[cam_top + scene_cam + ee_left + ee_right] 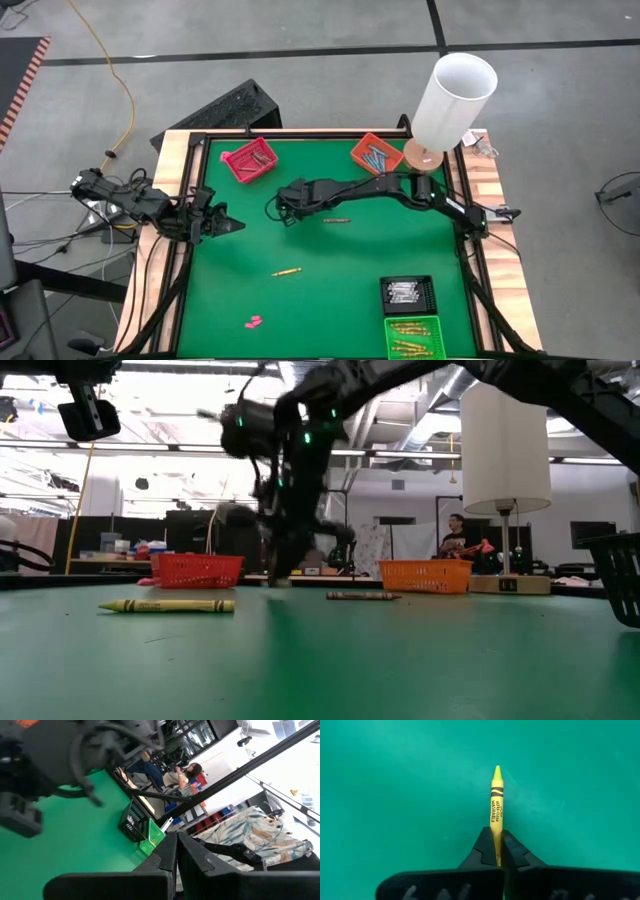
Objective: Sort crayons
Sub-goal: Put the yellow crayon into the green bin
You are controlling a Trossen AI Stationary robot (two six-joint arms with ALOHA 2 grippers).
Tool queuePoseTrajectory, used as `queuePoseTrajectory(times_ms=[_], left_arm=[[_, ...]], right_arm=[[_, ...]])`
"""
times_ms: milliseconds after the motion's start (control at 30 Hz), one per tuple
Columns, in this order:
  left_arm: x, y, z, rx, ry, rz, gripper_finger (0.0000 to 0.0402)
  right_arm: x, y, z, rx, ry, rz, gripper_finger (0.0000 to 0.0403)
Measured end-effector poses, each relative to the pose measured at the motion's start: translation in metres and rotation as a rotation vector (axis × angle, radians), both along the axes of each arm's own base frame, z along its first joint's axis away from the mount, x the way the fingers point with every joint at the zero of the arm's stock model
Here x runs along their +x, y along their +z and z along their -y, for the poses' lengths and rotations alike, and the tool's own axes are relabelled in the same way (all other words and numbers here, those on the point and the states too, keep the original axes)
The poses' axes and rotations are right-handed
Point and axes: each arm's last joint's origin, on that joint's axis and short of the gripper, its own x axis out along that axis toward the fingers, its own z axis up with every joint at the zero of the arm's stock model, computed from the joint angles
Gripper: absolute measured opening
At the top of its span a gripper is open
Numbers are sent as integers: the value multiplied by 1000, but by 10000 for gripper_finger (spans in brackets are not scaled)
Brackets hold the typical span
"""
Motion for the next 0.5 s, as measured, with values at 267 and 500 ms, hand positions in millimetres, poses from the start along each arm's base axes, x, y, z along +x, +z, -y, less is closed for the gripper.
queuePoseTrajectory(times_ms=[267, 500], left_arm=[[0, 0, 0, 2, 0, -1, 0], [0, 0, 0, 5, 1, -3, 0]], right_arm=[[1, 60, -18, -52, 85, -6, 0], [-22, 112, -65, -45, 188, -31, 0]])
